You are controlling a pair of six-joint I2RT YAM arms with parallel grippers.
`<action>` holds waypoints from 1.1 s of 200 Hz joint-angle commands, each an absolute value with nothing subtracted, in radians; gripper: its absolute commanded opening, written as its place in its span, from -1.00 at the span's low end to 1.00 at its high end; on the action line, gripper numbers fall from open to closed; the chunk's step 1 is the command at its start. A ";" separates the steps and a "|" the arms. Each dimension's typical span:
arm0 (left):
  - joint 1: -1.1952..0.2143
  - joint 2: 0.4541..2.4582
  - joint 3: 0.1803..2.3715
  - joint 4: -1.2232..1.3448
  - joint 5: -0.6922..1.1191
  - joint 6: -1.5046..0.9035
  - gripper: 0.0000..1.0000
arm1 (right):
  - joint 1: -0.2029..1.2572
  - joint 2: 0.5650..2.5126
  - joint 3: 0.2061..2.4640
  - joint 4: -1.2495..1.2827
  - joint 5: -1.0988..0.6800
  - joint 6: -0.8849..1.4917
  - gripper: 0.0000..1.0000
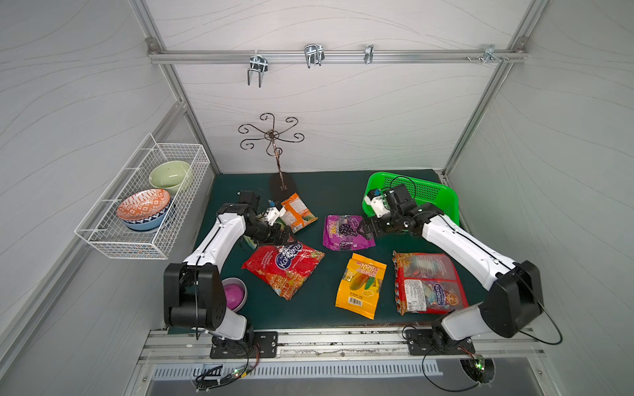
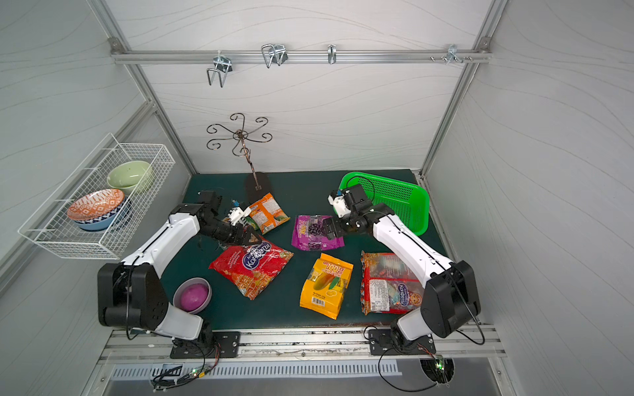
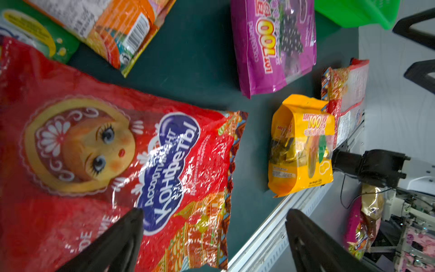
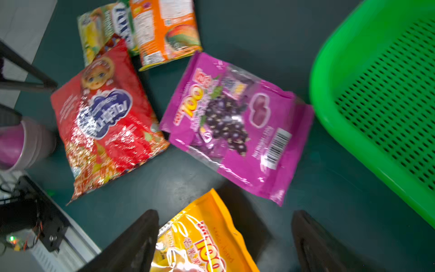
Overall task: Put the candies in the basket
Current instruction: Pick up the candy at the center of the board.
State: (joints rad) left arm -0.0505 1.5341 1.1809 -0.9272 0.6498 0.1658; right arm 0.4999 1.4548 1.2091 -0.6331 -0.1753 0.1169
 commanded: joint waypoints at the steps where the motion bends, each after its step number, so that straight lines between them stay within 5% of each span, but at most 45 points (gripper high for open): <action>1: -0.093 1.595 1.275 -0.825 0.705 0.048 0.91 | 0.410 1.403 1.165 -0.606 -0.245 0.241 0.80; 42: -0.206 1.697 1.336 -0.717 0.661 -0.035 0.84 | 0.225 1.427 0.970 -0.413 -0.587 0.394 0.50; 85: -0.281 1.772 1.343 -0.602 0.633 -0.095 0.83 | 0.219 1.440 0.831 -0.247 -0.535 0.450 0.48; 220: -0.333 1.983 1.387 -0.508 0.635 -0.125 0.70 | 0.227 1.671 0.769 0.068 -0.598 0.522 -0.11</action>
